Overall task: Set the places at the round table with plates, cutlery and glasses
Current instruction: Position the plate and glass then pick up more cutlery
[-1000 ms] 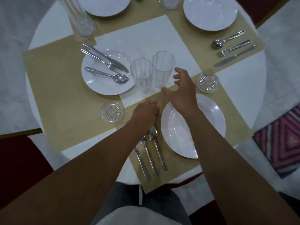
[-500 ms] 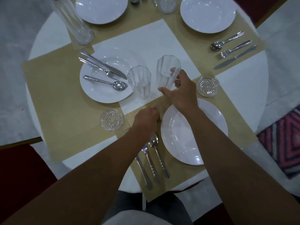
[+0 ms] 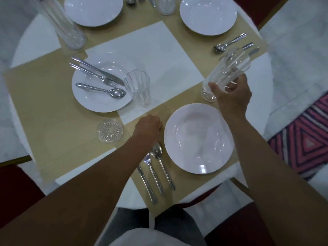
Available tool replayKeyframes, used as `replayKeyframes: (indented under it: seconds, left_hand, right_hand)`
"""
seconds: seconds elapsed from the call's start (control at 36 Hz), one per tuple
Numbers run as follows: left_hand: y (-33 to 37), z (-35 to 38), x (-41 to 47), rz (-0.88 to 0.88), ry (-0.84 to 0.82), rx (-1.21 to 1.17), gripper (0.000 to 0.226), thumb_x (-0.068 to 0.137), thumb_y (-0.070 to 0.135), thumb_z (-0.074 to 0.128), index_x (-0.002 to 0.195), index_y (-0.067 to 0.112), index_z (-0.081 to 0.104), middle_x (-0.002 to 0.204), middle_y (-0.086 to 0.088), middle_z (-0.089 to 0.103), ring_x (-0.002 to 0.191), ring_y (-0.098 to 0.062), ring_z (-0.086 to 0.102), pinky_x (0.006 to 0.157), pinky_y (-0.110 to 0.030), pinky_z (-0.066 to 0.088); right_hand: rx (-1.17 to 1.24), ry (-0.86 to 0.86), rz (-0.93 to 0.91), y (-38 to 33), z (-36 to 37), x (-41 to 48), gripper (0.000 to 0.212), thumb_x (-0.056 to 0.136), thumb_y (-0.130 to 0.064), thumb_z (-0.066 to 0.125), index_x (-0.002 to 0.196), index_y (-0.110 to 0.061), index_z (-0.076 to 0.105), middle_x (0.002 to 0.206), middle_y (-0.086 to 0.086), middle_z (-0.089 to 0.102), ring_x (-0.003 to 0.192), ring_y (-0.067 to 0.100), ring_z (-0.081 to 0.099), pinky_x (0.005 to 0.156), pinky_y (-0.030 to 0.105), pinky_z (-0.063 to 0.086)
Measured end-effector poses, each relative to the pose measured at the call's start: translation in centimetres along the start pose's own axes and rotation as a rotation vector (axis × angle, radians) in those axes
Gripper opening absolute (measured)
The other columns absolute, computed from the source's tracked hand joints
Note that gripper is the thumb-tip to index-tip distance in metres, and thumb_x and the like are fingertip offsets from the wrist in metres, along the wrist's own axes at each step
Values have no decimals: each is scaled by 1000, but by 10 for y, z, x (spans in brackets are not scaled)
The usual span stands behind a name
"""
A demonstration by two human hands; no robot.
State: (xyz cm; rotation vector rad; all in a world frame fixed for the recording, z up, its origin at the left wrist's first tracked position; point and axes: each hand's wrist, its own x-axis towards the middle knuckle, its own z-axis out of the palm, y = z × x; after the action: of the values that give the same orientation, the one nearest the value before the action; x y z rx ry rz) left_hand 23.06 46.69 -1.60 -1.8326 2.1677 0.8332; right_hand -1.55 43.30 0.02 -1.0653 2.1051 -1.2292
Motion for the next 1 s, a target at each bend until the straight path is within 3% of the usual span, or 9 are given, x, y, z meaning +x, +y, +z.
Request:
replayKeyframes:
  seconds: [0.11,0.31,0.61,0.86,1.0]
  left_hand:
    - [0,0,-1,3,0,8,18,78,9,69,96,12,68,92,-12,63,87,-33,64,65,-29,41]
    - [-1,2,-1,25,24,45,19,82,8,65,100,6,67,92,-14,65,85,-33,65,71,-34,49]
    - [0,1,3,19,-32,135,23,80,6,65,103,6,64,93,-14,67,87,-32,66,75,-37,55]
    - [3,-1,0,9,-7,101,8,78,4,65,84,9,64,83,-13,62,77,-33,65,61,-31,44]
    - [0,0,-1,35,-15,114,15,80,9,65,95,7,65,86,-12,64,81,-31,65,65,-30,46]
  right_hand:
    - [-5,-30,22,5,-6,7,65,65,-43,89,121,-23,63,100,-18,69,79,-14,66,72,6,51]
    - [-36,-68,30,14,-6,7,63,64,-41,89,118,-23,63,106,-11,72,86,2,72,72,10,54]
    - [-56,-73,28,19,-3,10,63,67,-39,89,120,-20,62,104,-12,68,81,-9,65,65,0,45]
    - [-60,-89,21,21,-4,10,68,64,-40,89,123,-22,60,111,-7,72,89,5,72,75,11,56]
    - [-28,-161,78,23,-9,7,85,61,-41,92,134,-26,52,115,-14,66,99,-5,67,80,3,50]
